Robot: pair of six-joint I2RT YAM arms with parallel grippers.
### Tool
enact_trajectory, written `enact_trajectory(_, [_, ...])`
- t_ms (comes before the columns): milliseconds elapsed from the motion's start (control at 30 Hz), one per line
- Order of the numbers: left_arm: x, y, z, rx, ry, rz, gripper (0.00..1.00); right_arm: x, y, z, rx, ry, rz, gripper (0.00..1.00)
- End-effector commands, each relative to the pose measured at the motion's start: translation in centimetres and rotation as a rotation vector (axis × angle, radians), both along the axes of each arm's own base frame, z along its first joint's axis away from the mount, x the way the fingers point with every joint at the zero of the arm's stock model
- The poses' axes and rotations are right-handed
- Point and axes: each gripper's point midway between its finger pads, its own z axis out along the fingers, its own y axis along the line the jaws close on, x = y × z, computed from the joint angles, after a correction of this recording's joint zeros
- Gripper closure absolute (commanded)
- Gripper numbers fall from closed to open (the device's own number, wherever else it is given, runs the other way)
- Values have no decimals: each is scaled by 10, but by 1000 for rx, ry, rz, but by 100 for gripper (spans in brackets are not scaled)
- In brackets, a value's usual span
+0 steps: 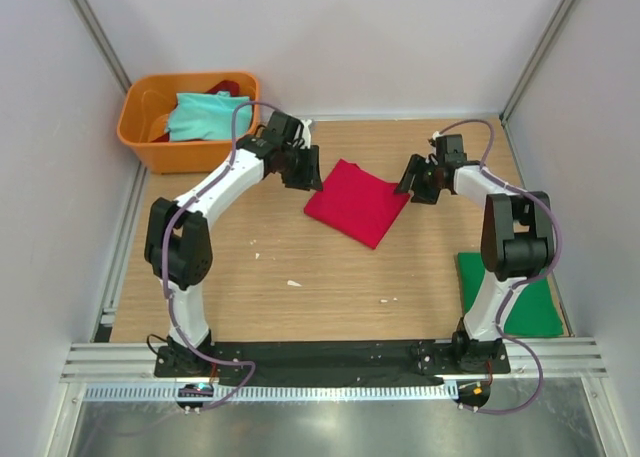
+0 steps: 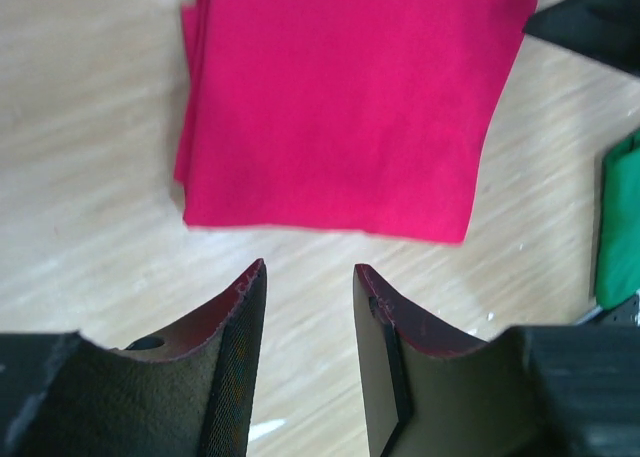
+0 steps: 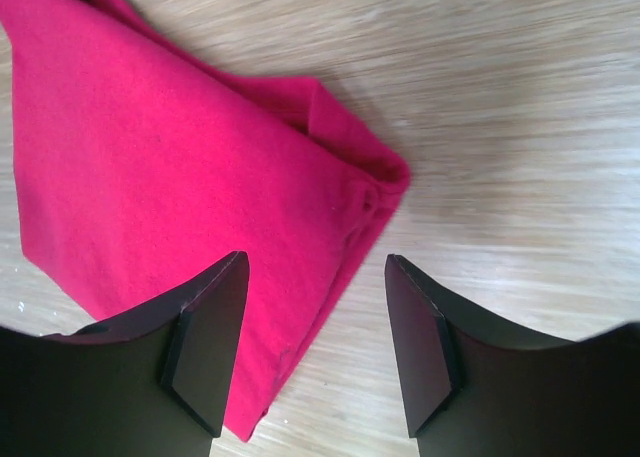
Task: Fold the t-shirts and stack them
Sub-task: Fold the tshirt
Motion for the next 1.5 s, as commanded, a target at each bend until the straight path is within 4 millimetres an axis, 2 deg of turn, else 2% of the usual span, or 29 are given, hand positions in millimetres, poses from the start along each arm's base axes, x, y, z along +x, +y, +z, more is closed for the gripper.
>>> enact_trajectory(0, [-25,2,43,-78,-52,-26,59,18,13,18,84,-145,53,37])
enact_trajectory(33, [-31,4,53,-91,-68,-26,59,19,13,15,83,-150,54,37])
enact_trajectory(67, [-38,7,45,-84,-50,-30,59,20,12,13,84,-151,51,37])
enact_trajectory(167, [-52,8,42,-81,-47,-65,59,24,10,7,103,-112,40,40])
enact_trajectory(267, [-63,3,39,-42,-72,-117,59,12,8,1,114,-35,-22,41])
enact_trajectory(333, [-76,-12,32,29,-121,-172,57,0,2,-1,94,11,-59,40])
enact_trajectory(400, [-81,-22,26,121,-213,-248,54,-17,-3,7,77,46,-75,39])
enact_trajectory(433, [-96,-36,17,199,-264,-295,54,-22,-9,8,41,55,-88,39])
enact_trajectory(467, [-101,-41,12,257,-321,-365,53,-26,-13,20,15,40,-82,39])
enact_trajectory(500, [-101,-51,7,299,-380,-386,52,-38,-17,21,-8,81,-83,38])
enact_trajectory(533, [-112,-55,-8,374,-415,-414,52,-43,-23,26,-36,85,-94,38])
enact_trajectory(567, [-114,-63,-13,399,-455,-445,52,-46,-26,38,-41,70,-96,38])
enact_trajectory(633, [-119,-69,-27,398,-440,-431,50,-57,-24,47,-31,79,-85,38])
enact_trajectory(700, [-125,-78,-28,298,-326,-331,50,-66,-35,59,-18,71,-119,37])
enact_trajectory(733, [-124,-86,-18,229,-290,-299,51,-68,-36,63,-11,65,-125,37])
enact_trajectory(767, [-135,-94,-16,163,-224,-296,52,-72,-36,66,-6,59,-130,38])
enact_trajectory(800, [-139,-101,-12,80,-122,-172,52,-75,-34,74,8,45,-137,37])
enact_trajectory(867, [-149,-112,-13,-54,65,-79,51,-79,-31,79,29,30,-136,37])
enact_trajectory(900, [-158,-125,-9,-153,162,-75,50,-81,-29,81,41,27,-138,37])
enact_trajectory(967, [-156,-136,-11,-281,353,81,47,-84,-28,84,49,13,-147,37])
enact_trajectory(1000, [-167,-132,-27,-302,464,125,47,-83,-28,87,51,-6,-148,37])
enact_trajectory(1033, [-164,-134,-27,-383,599,293,48,-84,-28,90,55,-18,-150,37])
enact_trajectory(1067, [-153,-146,-8,-535,586,316,48,-86,-27,87,58,-18,-149,37])
enact_trajectory(1100, [-152,-135,-32,-567,611,451,47,-85,-27,88,61,-30,-147,37])
enact_trajectory(1167, [-148,-138,-29,-681,650,624,43,-87,-25,91,74,-46,-152,37])
enact_trajectory(1200, [-150,-133,-38,-682,639,697,42,-86,-25,93,79,-62,-152,37])
enact_trajectory(1300, [-140,-128,-38,-761,628,826,41,-91,-23,99,89,-92,-152,37])
enact_trajectory(1333, [-127,-118,-43,-775,561,897,41,-93,-24,99,86,-94,-150,36])
enact_trajectory(1467, [-108,-116,-43,-844,512,966,39,-105,-24,98,80,-95,-145,36])
